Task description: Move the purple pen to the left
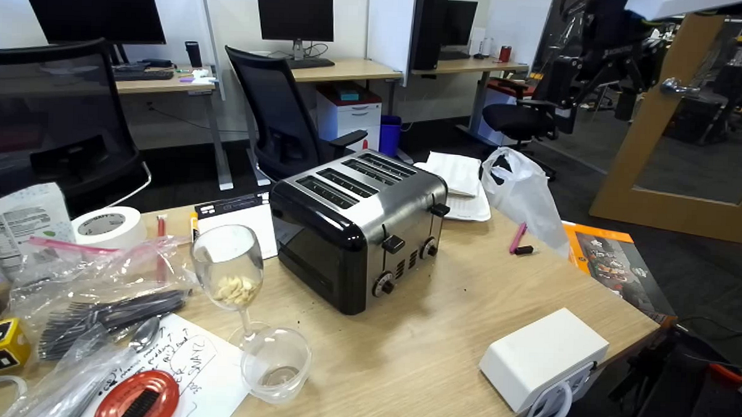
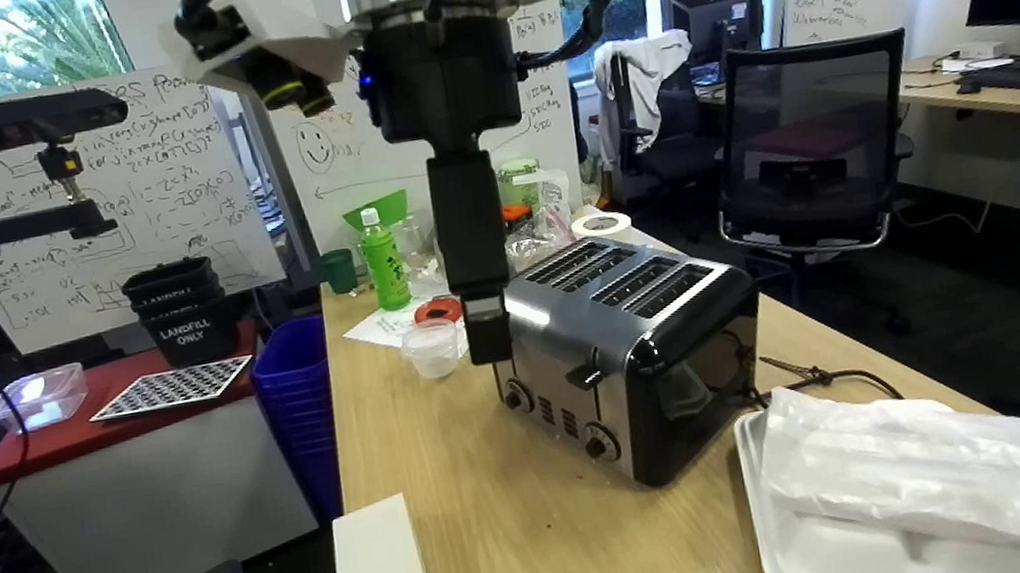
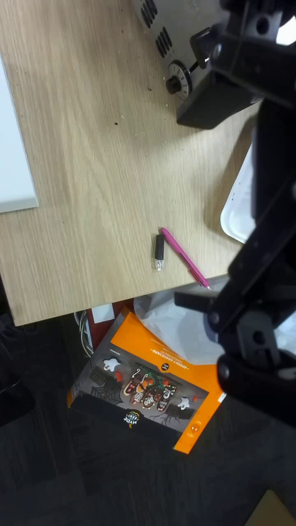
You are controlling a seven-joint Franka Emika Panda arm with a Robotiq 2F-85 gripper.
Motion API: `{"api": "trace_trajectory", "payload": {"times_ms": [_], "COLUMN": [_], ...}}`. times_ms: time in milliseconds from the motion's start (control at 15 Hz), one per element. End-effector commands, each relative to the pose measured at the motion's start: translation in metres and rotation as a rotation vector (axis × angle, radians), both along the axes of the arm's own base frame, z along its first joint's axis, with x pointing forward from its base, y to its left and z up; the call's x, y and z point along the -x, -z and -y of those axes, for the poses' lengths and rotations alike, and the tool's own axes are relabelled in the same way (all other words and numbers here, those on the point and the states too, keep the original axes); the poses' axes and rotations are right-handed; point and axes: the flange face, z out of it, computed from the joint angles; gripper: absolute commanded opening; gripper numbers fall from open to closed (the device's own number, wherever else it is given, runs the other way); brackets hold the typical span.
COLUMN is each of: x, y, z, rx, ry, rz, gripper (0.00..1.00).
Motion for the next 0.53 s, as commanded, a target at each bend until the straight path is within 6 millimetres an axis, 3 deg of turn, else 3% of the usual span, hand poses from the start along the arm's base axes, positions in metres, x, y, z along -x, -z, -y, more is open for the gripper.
{"api": "trace_trajectory", "payload": {"times_ms": [0,267,467], "x": [0.0,-0.01,-0.016], "y": [0.0,0.027,0.062], "z": [0.0,0.006,0.022], "rx": [0.0,-0.093,-0.186], "ry": [0.0,0.101,0.243], "rz": [-0.001,-0.033,-0.082], "gripper": [1.0,1.0,1.0]}}
